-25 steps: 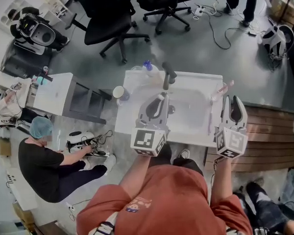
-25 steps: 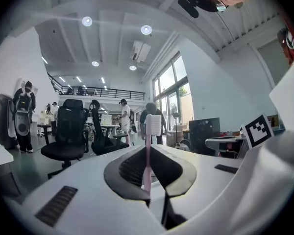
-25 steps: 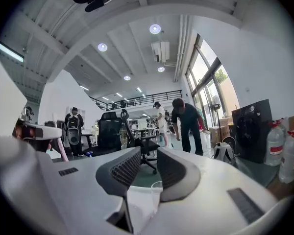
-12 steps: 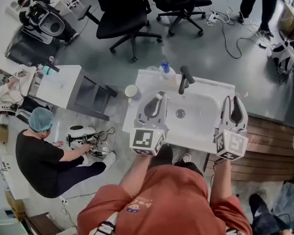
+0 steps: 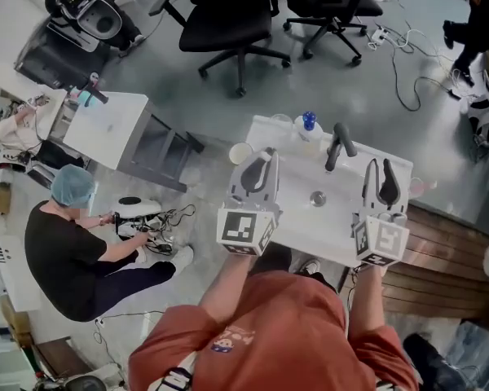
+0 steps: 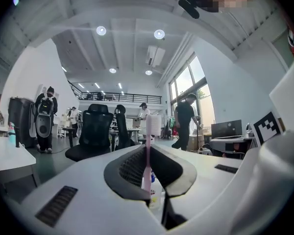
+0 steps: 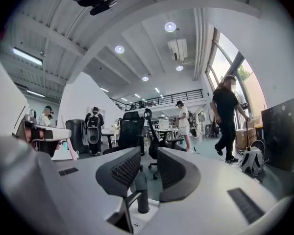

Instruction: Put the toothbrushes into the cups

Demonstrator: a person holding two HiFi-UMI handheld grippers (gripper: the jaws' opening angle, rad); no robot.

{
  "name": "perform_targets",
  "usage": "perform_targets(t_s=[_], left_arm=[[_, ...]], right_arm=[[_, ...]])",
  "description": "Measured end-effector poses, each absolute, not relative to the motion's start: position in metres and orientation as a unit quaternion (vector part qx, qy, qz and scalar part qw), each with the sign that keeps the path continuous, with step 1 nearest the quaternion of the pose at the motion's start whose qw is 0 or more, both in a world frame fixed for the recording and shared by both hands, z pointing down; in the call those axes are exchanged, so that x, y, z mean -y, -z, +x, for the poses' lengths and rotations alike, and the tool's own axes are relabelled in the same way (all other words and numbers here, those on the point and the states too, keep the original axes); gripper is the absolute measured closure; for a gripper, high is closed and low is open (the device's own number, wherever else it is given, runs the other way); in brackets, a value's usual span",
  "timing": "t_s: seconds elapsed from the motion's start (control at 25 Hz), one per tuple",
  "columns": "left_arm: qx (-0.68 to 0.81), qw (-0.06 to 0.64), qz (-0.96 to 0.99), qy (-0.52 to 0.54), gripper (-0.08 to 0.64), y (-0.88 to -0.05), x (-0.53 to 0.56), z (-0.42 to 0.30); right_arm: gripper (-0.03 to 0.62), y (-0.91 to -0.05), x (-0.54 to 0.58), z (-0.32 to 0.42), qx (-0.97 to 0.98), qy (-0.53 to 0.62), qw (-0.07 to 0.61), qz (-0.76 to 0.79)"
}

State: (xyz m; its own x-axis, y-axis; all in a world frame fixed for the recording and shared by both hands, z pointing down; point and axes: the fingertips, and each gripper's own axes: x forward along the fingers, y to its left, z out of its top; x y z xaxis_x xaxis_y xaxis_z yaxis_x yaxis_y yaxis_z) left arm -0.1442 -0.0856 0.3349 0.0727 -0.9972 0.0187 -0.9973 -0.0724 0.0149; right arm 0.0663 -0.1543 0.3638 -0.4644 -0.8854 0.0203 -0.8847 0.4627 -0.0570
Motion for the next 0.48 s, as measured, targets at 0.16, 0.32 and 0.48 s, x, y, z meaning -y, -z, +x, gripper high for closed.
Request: perform_targets(t_s=[0.16,0.32,0.48], left_arm=[[0.687,0.021,0.726,0.004,0.523,-0.342,0.098,-0.176],[0.688,0.029,0.725,0.007,0.523,-0.35,0.115,-0.199],[0.69,0.04,0.723,0.012,0.523,-0.356,0.128,-0.219]], right_arm=[[0.479,-0.365,0.16,0.022,-0.869,0.031,-0.004,-0.494],[0.478,-0.373,0.166,-0.015,-0.878,0.028,-0.017,-0.478],[0.479,-0.38,0.171,-0.041,-0.883,0.032,-0.027,-0.468]])
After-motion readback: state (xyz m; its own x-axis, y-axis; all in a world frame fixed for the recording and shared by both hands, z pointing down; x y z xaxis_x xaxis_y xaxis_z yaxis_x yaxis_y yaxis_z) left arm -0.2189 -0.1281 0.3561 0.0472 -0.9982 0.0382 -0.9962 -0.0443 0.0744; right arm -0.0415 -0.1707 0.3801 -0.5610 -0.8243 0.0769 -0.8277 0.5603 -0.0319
